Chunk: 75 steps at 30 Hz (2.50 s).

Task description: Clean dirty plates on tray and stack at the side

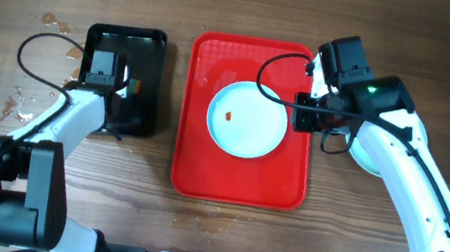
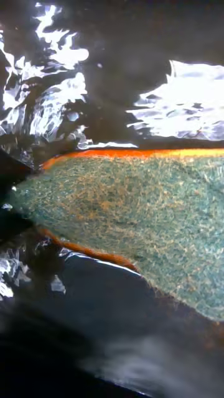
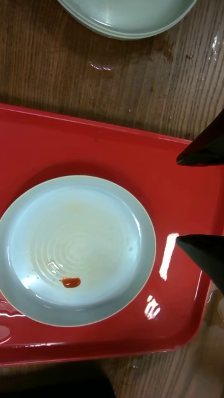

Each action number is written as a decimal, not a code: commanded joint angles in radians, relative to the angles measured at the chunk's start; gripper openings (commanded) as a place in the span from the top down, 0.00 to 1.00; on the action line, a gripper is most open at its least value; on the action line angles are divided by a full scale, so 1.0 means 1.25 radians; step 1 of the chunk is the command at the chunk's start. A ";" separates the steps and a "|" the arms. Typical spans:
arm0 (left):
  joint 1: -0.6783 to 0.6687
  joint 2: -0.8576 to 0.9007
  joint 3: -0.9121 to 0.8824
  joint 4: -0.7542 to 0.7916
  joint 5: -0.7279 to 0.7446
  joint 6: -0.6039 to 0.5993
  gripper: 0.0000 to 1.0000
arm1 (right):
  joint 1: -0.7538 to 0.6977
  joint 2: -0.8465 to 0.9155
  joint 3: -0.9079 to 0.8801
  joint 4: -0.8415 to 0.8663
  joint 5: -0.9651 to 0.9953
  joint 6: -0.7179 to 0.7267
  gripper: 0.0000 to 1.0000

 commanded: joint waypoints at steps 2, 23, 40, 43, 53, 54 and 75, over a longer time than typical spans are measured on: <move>-0.003 -0.070 0.075 -0.084 0.019 0.005 0.96 | -0.002 -0.012 -0.002 0.002 -0.009 -0.010 0.64; -0.003 -0.050 0.063 -0.014 0.027 0.005 0.96 | -0.002 -0.012 -0.002 0.007 -0.009 -0.010 0.63; -0.356 -0.120 0.119 0.138 0.156 -0.233 0.96 | -0.002 0.151 -0.222 0.352 -0.009 0.010 0.70; -0.394 -0.062 0.119 0.168 0.157 -0.233 0.96 | -0.002 0.219 -0.232 0.391 0.010 0.050 0.69; -0.470 0.103 0.119 0.287 0.219 -0.281 0.96 | -0.002 0.271 -0.232 0.397 0.009 0.053 0.96; -0.476 0.118 0.119 0.296 0.223 -0.298 0.96 | -0.002 0.271 -0.232 0.397 0.009 0.053 0.96; -0.389 0.181 0.213 0.011 -0.071 -0.226 0.96 | -0.002 0.271 -0.232 0.351 0.009 0.086 0.96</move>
